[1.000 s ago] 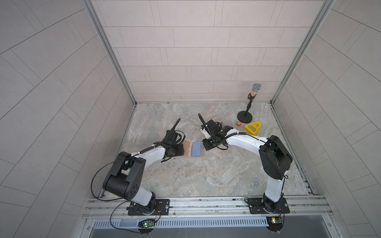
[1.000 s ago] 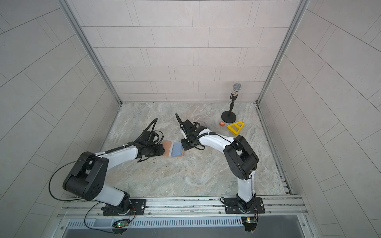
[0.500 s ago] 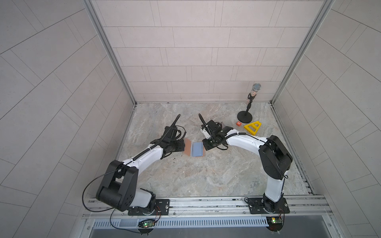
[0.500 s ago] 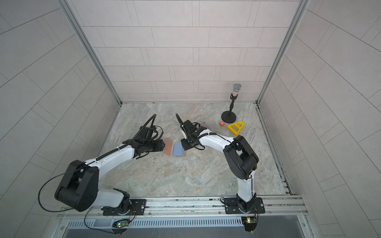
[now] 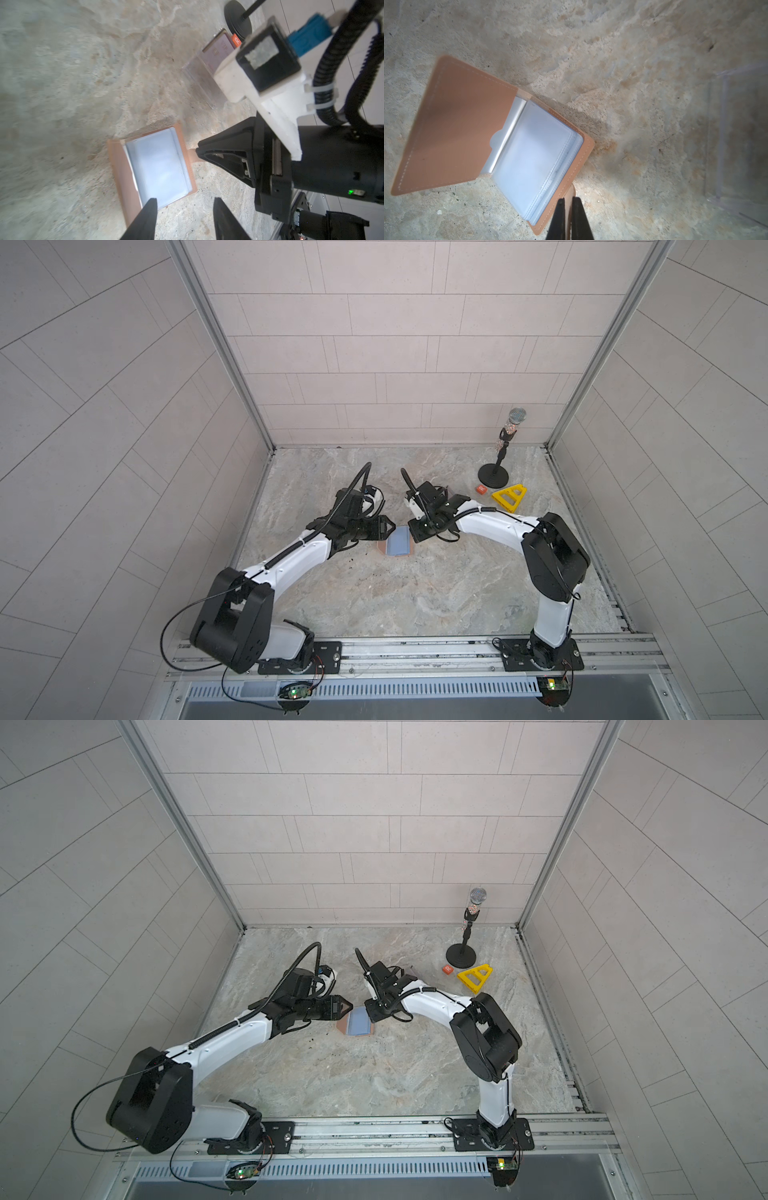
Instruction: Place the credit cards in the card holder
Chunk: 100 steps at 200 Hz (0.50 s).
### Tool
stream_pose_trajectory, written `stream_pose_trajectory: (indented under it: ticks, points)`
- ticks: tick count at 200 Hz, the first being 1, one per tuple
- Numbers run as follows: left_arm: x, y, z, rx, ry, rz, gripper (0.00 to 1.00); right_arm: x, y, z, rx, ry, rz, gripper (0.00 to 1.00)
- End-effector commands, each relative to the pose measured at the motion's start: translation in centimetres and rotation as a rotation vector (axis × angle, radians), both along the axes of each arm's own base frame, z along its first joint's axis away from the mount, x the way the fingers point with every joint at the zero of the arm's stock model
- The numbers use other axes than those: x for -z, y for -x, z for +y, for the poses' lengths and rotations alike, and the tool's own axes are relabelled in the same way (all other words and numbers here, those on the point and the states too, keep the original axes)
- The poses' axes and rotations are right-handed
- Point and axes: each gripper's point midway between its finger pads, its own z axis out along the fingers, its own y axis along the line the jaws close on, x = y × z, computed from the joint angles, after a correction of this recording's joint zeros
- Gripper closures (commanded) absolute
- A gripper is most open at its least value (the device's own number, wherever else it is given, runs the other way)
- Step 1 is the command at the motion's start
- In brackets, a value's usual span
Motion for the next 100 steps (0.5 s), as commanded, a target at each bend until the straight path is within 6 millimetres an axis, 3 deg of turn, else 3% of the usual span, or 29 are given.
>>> stream_pose_trajectory:
  ticks: [1,29,49,100]
  points:
    - [0.4,-0.7,-0.8,0.003,0.013,0.017,0.54,-0.2,0.1,-0.4,0.015,-0.01,-0.001,1.0]
    - [4.3,-0.9,1.4,-0.057,-0.158,0.098,0.63,0.1,0.2,-0.7,0.016,0.0,0.002,1.0]
    - [6.2,-0.7,2.8,-0.085,-0.25,0.129,0.64,0.5,0.2,-1.3,0.027,0.019,0.001,1.0]
    - [8.2,-0.1,1.5,-0.049,-0.188,0.175,0.64,1.9,0.0,-2.2,0.049,0.038,0.016,1.0]
